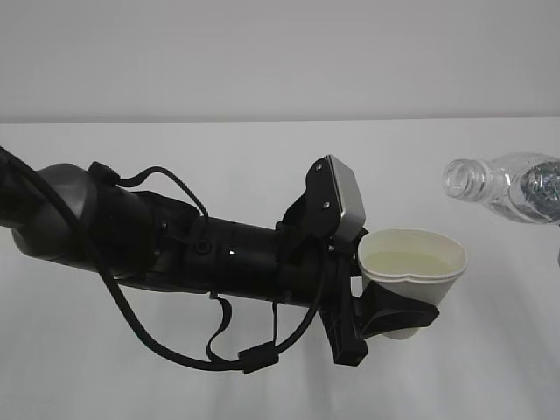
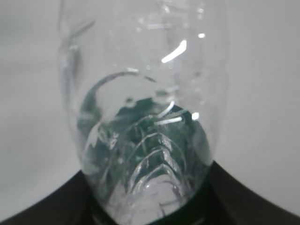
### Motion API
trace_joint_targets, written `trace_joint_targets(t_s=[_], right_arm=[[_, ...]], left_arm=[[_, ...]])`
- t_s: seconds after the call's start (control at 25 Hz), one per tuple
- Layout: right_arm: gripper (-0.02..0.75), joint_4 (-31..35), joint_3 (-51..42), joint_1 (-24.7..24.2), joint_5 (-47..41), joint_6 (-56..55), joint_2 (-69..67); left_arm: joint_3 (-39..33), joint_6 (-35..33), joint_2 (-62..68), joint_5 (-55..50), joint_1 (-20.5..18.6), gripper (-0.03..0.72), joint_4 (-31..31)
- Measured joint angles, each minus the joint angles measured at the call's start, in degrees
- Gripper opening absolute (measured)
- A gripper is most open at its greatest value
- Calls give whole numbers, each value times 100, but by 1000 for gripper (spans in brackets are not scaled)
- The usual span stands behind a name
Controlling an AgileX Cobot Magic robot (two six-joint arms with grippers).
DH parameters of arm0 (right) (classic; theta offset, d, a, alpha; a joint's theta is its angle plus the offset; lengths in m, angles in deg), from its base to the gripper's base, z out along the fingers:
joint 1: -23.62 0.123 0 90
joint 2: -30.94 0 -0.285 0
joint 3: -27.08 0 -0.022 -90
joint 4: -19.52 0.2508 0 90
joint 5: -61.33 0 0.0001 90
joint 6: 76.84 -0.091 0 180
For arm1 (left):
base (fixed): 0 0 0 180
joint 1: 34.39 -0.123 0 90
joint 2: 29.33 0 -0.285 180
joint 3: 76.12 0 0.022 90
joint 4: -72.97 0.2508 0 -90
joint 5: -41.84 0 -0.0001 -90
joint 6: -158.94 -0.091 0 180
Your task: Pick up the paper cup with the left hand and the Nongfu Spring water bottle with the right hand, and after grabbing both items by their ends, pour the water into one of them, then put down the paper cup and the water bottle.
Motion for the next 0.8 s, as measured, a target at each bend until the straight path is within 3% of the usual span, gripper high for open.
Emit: trace_joint_targets(t_s=[0.8], right_arm=[[357,-40,0,0,658,-3409,0]], left_arm=[[0,4,0,-13,0,390,-166]])
